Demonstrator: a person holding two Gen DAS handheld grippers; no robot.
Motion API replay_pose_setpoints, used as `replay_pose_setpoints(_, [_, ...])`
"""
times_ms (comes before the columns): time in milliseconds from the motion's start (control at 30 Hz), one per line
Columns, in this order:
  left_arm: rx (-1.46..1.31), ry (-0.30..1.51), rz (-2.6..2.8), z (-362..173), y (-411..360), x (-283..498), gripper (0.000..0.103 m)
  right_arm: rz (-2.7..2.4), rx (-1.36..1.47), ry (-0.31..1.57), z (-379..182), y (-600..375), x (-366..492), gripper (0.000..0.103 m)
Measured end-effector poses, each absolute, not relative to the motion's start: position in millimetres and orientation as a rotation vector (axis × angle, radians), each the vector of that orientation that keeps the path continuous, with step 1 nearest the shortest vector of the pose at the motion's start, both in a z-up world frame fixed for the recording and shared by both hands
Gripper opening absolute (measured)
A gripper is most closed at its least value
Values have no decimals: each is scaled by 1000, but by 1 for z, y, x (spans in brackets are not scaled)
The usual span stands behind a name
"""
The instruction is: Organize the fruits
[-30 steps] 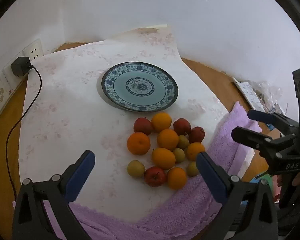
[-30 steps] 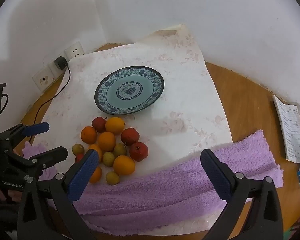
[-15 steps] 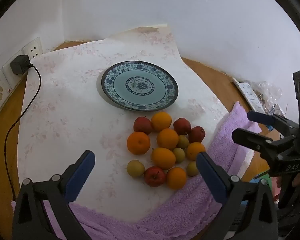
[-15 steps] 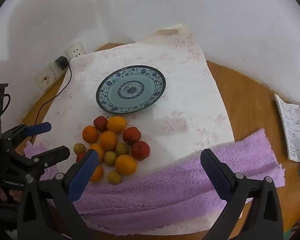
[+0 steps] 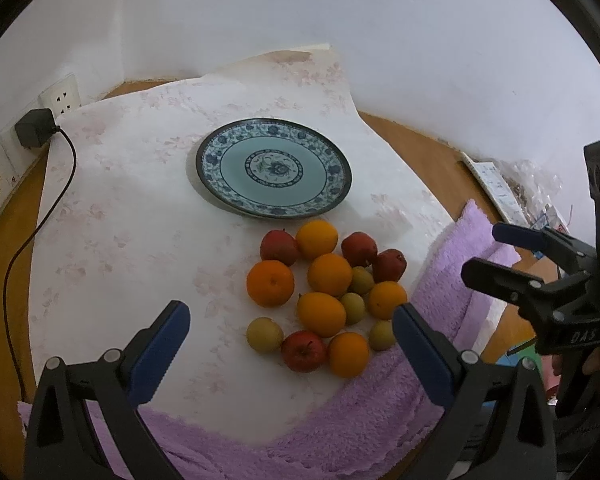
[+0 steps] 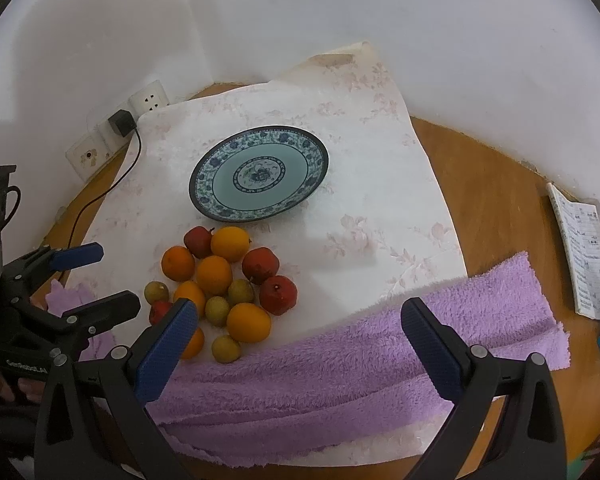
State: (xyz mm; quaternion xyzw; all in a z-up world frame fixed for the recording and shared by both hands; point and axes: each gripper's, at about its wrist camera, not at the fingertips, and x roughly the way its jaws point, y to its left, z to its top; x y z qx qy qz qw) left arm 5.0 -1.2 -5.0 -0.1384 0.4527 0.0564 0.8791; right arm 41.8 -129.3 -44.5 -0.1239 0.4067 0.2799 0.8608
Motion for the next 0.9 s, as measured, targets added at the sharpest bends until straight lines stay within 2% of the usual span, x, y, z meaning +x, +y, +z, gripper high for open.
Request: replay_pose_setpoints(900, [-273,938,94,-5,-8,4,103,608,-278,861,-47,-123,39,103])
